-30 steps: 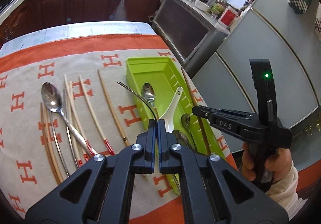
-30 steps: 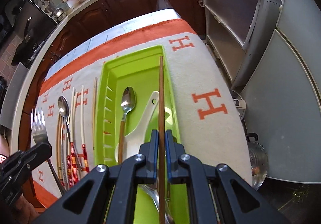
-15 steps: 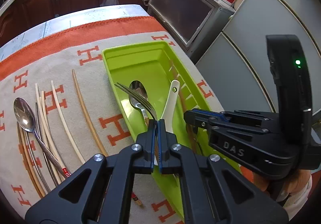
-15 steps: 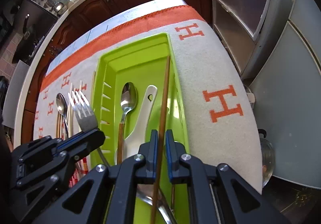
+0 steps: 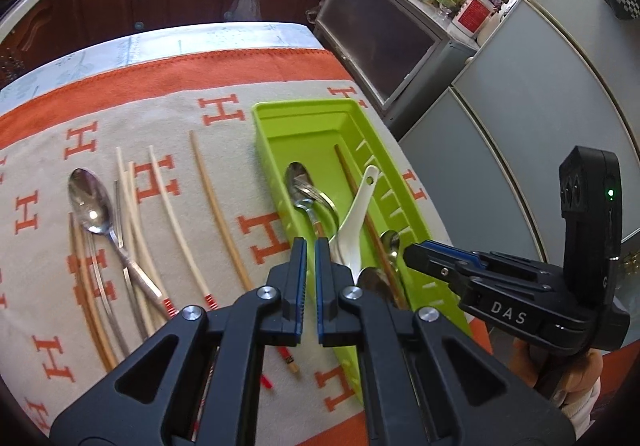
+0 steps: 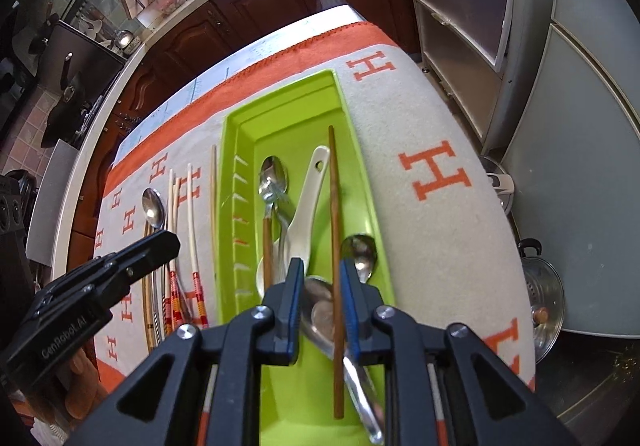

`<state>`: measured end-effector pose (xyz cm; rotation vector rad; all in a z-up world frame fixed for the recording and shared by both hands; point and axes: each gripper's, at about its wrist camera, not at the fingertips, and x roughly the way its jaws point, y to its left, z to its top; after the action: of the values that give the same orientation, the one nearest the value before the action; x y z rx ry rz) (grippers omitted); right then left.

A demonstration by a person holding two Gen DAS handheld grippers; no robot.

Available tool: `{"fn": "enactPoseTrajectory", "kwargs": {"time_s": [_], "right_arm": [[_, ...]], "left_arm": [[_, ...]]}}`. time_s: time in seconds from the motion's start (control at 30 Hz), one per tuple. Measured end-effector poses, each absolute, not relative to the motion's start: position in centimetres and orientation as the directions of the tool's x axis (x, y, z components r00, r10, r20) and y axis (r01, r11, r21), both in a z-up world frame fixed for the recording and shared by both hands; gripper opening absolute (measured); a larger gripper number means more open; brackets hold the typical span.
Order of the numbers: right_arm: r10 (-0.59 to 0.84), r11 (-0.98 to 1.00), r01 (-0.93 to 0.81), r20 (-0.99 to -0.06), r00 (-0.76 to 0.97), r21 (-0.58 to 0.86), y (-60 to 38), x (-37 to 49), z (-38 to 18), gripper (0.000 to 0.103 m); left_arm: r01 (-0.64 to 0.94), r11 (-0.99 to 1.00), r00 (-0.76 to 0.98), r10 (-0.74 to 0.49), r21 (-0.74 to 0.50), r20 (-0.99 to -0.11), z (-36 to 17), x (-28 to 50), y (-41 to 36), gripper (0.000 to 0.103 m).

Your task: Organize utensils

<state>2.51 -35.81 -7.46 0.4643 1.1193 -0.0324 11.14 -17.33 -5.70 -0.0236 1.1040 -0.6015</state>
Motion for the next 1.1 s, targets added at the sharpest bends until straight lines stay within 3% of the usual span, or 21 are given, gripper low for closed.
{"fn": "enactPoseTrajectory", "kwargs": {"time_s": [0.53,1.1], "right_arm": [[0.225,0.92,0.194,-0.866,0.446,0.339,-31.5,-0.5,-6.8,0.018],[0.33,0.927,0.014,-0.835,0.441,0.374,-22.6,0.4,-6.1,0.018]], "left_arm": [[0.336,0.92,0.311,-0.308,-0.2,-0.899,-7.8,5.7,-9.3,0.0],[0.109,0.963,0.311,-0.27,-0.247,-0.912,-9.9,6.6,1.2,0.0]]}}
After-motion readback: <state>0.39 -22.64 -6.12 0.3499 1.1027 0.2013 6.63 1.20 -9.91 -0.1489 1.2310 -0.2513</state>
